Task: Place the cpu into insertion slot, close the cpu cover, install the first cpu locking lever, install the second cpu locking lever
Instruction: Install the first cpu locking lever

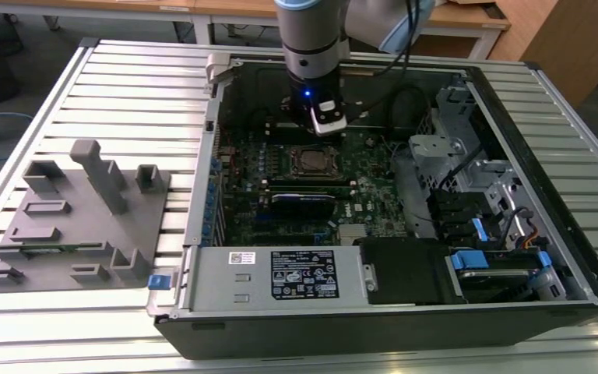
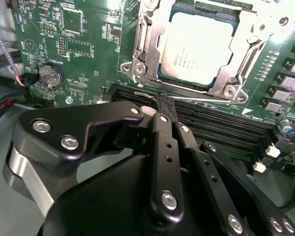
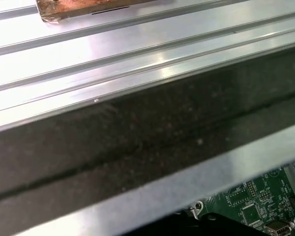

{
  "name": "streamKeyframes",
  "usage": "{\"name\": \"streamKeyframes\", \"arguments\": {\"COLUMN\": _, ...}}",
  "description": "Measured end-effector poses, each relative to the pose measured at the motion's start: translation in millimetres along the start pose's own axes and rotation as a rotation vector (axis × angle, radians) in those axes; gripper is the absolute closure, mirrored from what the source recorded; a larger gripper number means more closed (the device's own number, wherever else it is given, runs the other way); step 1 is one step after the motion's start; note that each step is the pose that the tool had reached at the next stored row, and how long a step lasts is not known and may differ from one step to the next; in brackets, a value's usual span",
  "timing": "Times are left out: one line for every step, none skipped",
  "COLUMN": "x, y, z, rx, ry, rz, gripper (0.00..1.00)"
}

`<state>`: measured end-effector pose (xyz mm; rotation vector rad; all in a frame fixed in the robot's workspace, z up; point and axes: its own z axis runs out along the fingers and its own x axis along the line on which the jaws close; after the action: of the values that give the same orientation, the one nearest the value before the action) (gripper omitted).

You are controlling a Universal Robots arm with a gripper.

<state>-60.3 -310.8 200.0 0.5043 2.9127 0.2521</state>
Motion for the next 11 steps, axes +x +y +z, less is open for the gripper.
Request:
{"name": "streamKeyframes", "arguments": {"x": 0.3, "y": -0.1, "z": 0.0, "rx": -0.0001, "ry": -0.0002, "rz": 0.0, "gripper": 0.89}}
{"name": "streamKeyframes", "arguments": {"x": 0.4, "y": -0.1, "z": 0.0, "rx": -0.0005, "ry": -0.0006, "rz": -0.001, "gripper": 0.89}}
{"name": "streamKeyframes", "arguments": {"x": 0.4, "y": -0.1, "z": 0.0, "rx": -0.0011, "ry": -0.0012, "rz": -0.003, "gripper": 0.89}}
{"name": "streamKeyframes", "arguments": {"x": 0.4, "y": -0.1, "z": -0.1, "rx": -0.0019, "ry": -0.002, "rz": -0.005, "gripper": 0.89}}
{"name": "streamKeyframes", "arguments": {"x": 0.4, "y": -0.1, "z": 0.0, "rx": -0.0031, "ry": -0.0029, "rz": -0.007, "gripper": 0.89}}
{"name": "streamKeyframes", "arguments": {"x": 0.4, "y": -0.1, "z": 0.0, "rx": -0.0042, "ry": -0.0036, "rz": -0.01, "gripper": 0.89}}
{"name": "streamKeyframes", "arguments": {"x": 0.4, "y": -0.1, "z": 0.0, "rx": -0.0048, "ry": -0.0039, "rz": -0.012, "gripper": 0.89}}
{"name": "streamKeyframes", "arguments": {"x": 0.4, "y": -0.1, "z": 0.0, "rx": -0.005, "ry": -0.0038, "rz": -0.013, "gripper": 0.89}}
{"name": "streamKeyframes", "arguments": {"x": 0.4, "y": -0.1, "z": 0.1, "rx": -0.0052, "ry": -0.0037, "rz": -0.014, "gripper": 0.89}}
{"name": "streamKeyframes", "arguments": {"x": 0.5, "y": -0.1, "z": 0.0, "rx": -0.0052, "ry": -0.0036, "rz": -0.014, "gripper": 0.89}}
{"name": "streamKeyframes", "arguments": {"x": 0.5, "y": -0.1, "z": 0.0, "rx": -0.0051, "ry": -0.0036, "rz": -0.014, "gripper": 0.89}}
